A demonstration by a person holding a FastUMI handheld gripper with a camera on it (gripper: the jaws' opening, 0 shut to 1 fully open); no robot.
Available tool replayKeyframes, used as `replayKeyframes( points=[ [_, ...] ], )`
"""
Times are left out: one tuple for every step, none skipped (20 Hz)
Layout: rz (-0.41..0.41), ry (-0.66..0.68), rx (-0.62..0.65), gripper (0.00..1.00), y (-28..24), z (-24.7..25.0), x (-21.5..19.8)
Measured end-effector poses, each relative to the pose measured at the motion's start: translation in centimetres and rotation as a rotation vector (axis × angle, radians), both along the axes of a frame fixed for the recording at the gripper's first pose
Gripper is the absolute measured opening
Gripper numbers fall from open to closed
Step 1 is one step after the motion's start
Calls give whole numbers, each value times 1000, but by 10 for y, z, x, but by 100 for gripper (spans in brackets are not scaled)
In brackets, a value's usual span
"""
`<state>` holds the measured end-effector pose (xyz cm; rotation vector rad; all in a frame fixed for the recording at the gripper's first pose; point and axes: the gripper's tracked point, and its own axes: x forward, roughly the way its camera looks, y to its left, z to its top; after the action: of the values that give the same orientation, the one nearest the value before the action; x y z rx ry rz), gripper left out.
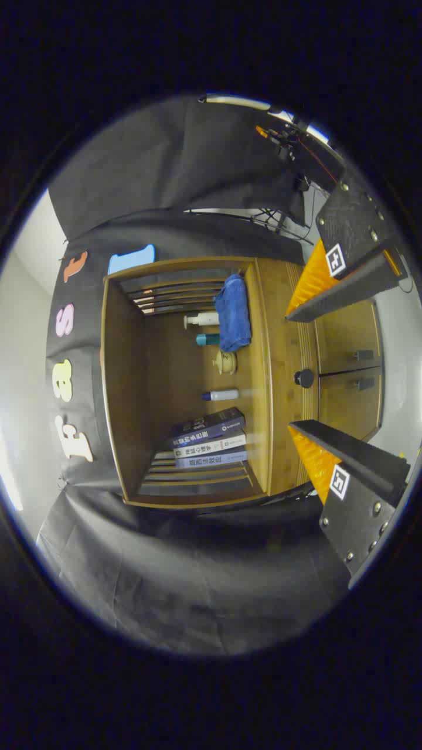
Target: Pull open the drawer, take out the items inside it, and place them on the countertop above the cabinet.
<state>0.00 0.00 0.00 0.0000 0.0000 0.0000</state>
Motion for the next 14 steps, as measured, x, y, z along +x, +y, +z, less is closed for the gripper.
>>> replayKeyframes(
  points=[
    [1,-3,2,100,1,0,0],
    [3,-3,3,100,2,-1,2],
    [4,-2,2,100,3,-2,1],
    [6,0,-3,100,5,-5,3],
    [5,0,-9,100,5,-6,4],
    [6,0,-16,100,6,-7,5],
    [6,-2,-16,100,7,-8,7],
    [11,-6,-15,100,9,-10,9],
    [16,-6,-13,100,11,-13,11],
    [20,-6,-13,100,12,-17,13],
    [20,-3,-15,100,13,-21,16],
    [23,4,-21,100,15,-27,19],
    [22,9,-27,100,15,-32,23],
    [22,10,-36,100,16,-36,27]
  ],
)
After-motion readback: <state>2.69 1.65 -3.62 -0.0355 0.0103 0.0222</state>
